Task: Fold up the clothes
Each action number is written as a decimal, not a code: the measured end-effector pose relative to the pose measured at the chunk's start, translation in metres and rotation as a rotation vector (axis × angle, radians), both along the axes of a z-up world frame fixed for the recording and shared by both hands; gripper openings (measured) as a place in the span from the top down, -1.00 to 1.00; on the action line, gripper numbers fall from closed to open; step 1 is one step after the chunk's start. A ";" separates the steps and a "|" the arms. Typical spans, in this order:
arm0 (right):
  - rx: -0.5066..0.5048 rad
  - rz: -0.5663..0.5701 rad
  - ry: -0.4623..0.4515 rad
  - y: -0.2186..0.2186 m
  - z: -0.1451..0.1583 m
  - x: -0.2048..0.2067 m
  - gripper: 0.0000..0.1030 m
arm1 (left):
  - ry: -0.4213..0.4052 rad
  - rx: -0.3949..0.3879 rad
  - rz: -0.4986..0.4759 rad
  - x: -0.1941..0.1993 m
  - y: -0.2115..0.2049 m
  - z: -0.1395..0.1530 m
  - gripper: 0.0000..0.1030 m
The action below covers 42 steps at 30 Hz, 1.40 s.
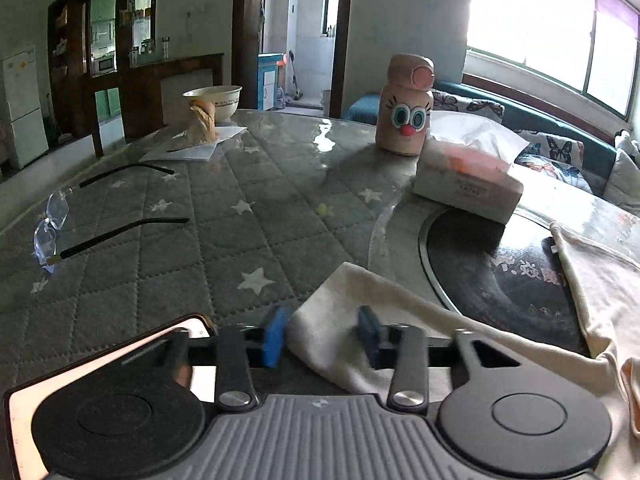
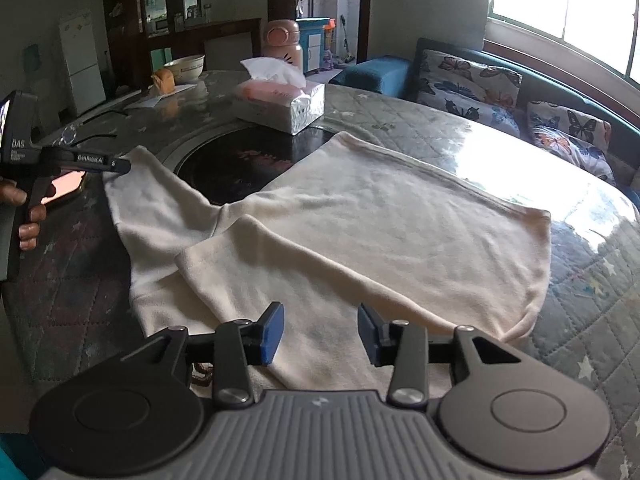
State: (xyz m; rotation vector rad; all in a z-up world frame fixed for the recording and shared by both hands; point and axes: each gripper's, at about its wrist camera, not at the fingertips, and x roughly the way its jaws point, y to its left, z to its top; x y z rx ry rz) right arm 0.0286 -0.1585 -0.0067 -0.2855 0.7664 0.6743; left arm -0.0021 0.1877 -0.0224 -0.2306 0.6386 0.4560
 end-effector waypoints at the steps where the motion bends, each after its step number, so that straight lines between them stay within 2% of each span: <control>1: 0.003 -0.004 -0.001 -0.001 0.000 0.000 0.15 | -0.005 -0.018 -0.005 -0.001 0.000 0.001 0.59; 3: 0.007 -0.011 -0.004 -0.003 0.001 -0.001 0.13 | -0.018 -0.058 -0.021 -0.002 -0.001 0.004 0.70; 9: 0.031 -0.033 -0.021 -0.014 0.008 -0.004 0.13 | -0.120 -0.110 -0.177 -0.006 -0.038 0.039 0.75; 15: 0.071 -0.088 -0.035 -0.034 0.016 -0.006 0.13 | -0.224 -0.216 -0.454 -0.003 -0.113 0.081 0.75; 18: 0.083 -0.132 -0.034 -0.051 0.018 -0.006 0.13 | -0.264 -0.278 -0.601 0.001 -0.157 0.093 0.75; 22: 0.093 -0.194 -0.026 -0.071 0.016 -0.006 0.13 | -0.235 -0.310 -0.749 0.013 -0.212 0.085 0.71; 25: 0.091 -0.235 -0.017 -0.085 0.013 -0.007 0.13 | -0.186 -0.312 -0.805 0.018 -0.237 0.071 0.61; 27: 0.092 -0.251 -0.011 -0.091 0.012 -0.007 0.13 | -0.156 -0.299 -0.821 0.018 -0.243 0.064 0.25; 28: 0.094 -0.259 -0.010 -0.095 0.011 -0.007 0.13 | -0.144 -0.289 -0.824 0.016 -0.242 0.061 0.18; 32: 0.133 -0.262 -0.007 -0.101 0.013 -0.008 0.14 | -0.129 -0.205 -0.805 0.002 -0.220 0.051 0.12; 35: 0.156 -0.227 0.007 -0.095 0.012 -0.005 0.16 | -0.104 -0.149 -0.748 -0.010 -0.194 0.046 0.11; 38: 0.146 -0.199 0.021 -0.083 0.006 -0.001 0.17 | -0.073 -0.132 -0.692 -0.019 -0.169 0.036 0.08; 42: 0.124 -0.178 0.058 -0.066 -0.008 0.005 0.27 | -0.040 -0.108 -0.640 -0.033 -0.155 0.022 0.07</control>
